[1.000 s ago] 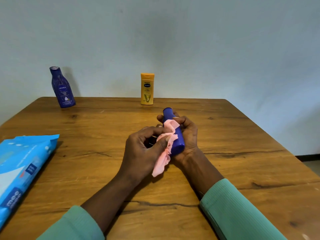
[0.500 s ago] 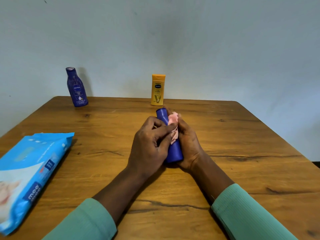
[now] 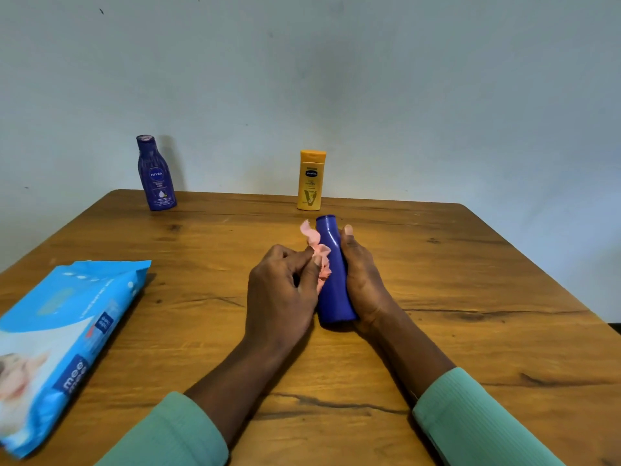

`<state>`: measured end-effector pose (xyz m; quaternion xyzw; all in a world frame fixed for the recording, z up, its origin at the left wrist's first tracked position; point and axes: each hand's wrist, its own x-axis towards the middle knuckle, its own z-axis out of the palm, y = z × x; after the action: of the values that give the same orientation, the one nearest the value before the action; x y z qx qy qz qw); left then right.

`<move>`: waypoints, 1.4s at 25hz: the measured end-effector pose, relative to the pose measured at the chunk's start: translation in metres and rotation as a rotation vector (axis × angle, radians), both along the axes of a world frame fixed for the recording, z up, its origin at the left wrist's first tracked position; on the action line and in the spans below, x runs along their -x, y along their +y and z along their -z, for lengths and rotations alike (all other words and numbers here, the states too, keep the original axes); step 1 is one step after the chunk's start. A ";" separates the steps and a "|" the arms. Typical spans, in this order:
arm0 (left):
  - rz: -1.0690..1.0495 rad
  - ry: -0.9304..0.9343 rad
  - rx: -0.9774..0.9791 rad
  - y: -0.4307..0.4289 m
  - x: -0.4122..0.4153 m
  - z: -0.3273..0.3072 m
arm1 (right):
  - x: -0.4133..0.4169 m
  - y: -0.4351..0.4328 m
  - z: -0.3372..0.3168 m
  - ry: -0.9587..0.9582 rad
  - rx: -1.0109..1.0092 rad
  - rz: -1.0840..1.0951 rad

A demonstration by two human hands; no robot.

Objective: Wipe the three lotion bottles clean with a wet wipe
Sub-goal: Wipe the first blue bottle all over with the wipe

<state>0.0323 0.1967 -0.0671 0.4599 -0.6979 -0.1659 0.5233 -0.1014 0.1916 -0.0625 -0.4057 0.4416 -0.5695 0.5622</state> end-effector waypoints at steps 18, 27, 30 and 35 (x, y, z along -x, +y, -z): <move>0.153 -0.125 -0.288 -0.012 0.003 -0.003 | 0.022 -0.024 0.002 -0.282 -0.070 0.475; 0.067 -0.458 -0.040 -0.053 0.063 -0.013 | 0.159 -0.058 -0.063 0.211 0.061 0.736; 0.092 -0.510 0.010 -0.065 0.080 -0.013 | 0.201 -0.093 -0.076 0.593 0.094 0.871; 0.109 -0.507 0.018 -0.074 0.093 0.000 | 0.235 -0.151 -0.067 0.901 0.086 0.901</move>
<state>-0.0606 0.1223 -0.0674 0.4437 -0.8320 -0.0671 0.3261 -0.3364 0.0409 0.0047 -0.4024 0.7387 -0.5407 0.0100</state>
